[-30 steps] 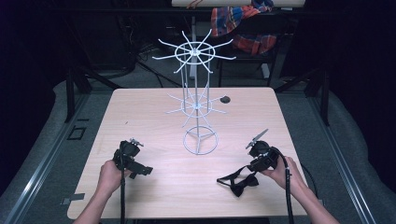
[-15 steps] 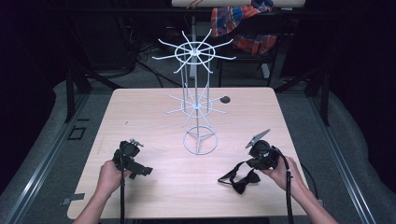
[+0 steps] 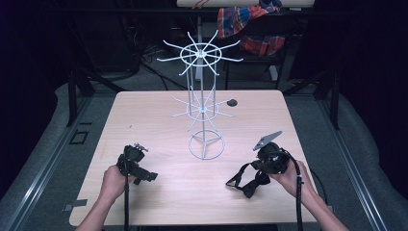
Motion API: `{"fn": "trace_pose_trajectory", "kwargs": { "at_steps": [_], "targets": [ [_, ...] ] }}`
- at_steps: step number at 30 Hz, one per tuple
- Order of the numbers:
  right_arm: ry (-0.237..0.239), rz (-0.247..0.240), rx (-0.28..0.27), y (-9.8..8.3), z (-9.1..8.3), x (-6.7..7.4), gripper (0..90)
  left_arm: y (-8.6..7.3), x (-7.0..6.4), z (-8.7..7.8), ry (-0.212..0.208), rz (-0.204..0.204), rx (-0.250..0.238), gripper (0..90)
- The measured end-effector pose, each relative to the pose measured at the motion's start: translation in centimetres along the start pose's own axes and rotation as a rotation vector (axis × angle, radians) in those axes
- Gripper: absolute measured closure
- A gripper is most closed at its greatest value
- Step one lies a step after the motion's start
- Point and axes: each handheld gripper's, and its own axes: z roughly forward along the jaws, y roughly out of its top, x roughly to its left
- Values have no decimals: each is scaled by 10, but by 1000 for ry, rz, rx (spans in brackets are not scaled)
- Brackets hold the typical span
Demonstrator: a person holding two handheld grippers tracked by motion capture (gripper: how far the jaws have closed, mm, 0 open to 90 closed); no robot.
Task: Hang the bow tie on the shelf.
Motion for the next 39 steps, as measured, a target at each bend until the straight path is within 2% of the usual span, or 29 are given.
{"fn": "trace_pose_trajectory", "kwargs": {
  "at_steps": [13, 23, 39],
  "targets": [
    [-12, -11, -51, 7, -13, 4, 890, -1, 1, -2, 5, -8, -3, 1],
    [-18, -16, -84, 17, -21, 0, 891, -2, 1, -2, 3, -16, -5, 1],
    [-33, 3, -122, 29, -31, -8, 892, -2, 1, -2, 3, -18, -5, 1]
  ]
}}
